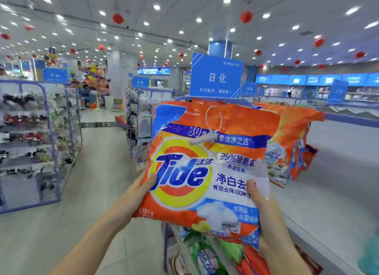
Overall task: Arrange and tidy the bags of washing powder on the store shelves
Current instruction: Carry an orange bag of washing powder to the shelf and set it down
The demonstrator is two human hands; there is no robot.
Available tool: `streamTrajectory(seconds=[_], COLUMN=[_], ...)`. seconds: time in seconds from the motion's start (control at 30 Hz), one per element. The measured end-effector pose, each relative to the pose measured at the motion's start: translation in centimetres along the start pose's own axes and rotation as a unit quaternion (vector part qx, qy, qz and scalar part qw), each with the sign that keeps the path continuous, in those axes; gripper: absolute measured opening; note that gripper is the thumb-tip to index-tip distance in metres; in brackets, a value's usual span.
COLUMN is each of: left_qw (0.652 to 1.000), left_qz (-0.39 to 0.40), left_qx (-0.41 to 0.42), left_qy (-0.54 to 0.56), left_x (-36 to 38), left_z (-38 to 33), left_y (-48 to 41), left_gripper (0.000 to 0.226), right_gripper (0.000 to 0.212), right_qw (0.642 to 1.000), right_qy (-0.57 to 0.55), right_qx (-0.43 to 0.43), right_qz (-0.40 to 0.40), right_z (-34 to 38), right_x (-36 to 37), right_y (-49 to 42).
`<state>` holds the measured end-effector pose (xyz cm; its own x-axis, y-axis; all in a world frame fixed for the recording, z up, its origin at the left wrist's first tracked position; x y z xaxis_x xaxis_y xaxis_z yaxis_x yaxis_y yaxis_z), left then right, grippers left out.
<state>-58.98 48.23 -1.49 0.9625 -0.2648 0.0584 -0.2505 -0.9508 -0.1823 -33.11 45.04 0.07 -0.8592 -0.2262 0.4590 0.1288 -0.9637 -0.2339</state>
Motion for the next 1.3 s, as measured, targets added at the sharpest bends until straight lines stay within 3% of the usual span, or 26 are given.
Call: streamTrajectory(seconds=[0.1,0.2,0.37,0.53,0.67,0.73,0.83,0.93,1.0,1.23,1.3], left_qw=[0.999,0.995,0.977,0.942,0.928,0.917,0.914,0.908,0.901,0.924,0.923], left_qz=[0.026,0.076,0.199,0.326,0.364,0.391,0.392,0.388,0.402,0.376,0.382], left_qx=[0.032,0.058,0.076,0.069,0.058,0.045,0.011,-0.065,-0.098,-0.06,-0.057], left_qy=[0.002,0.009,0.024,0.04,0.053,0.073,0.103,0.141,0.128,0.017,-0.002], left_x=[-0.4,0.0,2.1,5.2,6.6,7.0,7.2,7.7,8.2,9.4,9.7], left_z=[-0.1,-0.1,1.0,1.7,2.8,3.8,6.0,7.0,6.6,6.7,6.7], left_y=[-7.3,-14.6,-25.9,-34.0,-38.5,-39.4,-39.7,-39.8,-39.7,-40.3,-40.4], left_gripper=[0.109,0.106,0.1,0.049,0.075,0.073,0.046,0.046,0.043,0.074,0.065], right_gripper=[0.053,0.039,0.047,0.039,0.025,0.02,0.011,0.014,0.016,0.019,0.026], right_qw=[0.999,0.993,0.963,0.901,0.859,0.825,0.801,0.784,0.761,0.731,0.727], right_qy=[0.027,0.044,0.13,0.22,0.284,0.34,0.394,0.403,0.4,0.374,0.343], right_qx=[-0.033,-0.079,-0.147,-0.196,-0.187,-0.183,-0.147,-0.113,-0.135,-0.16,-0.168], right_qz=[-0.033,-0.077,-0.186,-0.317,-0.383,-0.412,-0.426,-0.458,-0.492,-0.548,-0.57], right_z=[1.3,2.5,3.7,4.4,4.5,4.6,3.7,2.7,2.6,1.9,1.9], right_x=[-1.1,-2.3,-4.8,-6.5,-7.4,-7.8,-9.1,-9.6,-9.4,-9.5,-9.5], right_y=[-4.9,-8.5,-12.2,-14.9,-16.5,-16.6,-16.5,-16.5,-16.9,-17.6,-17.7])
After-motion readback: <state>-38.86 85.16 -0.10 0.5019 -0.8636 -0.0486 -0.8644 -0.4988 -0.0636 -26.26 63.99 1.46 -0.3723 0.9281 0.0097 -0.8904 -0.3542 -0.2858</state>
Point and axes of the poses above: each hand's wrist, its own y-axis away from the middle knuckle, its own x-axis out of the palm, z = x × y, the point moved 2 cm from there along -y, towards the middle knuckle, and after that the axes turned 11 degrees about z, right-handed, at the moved point
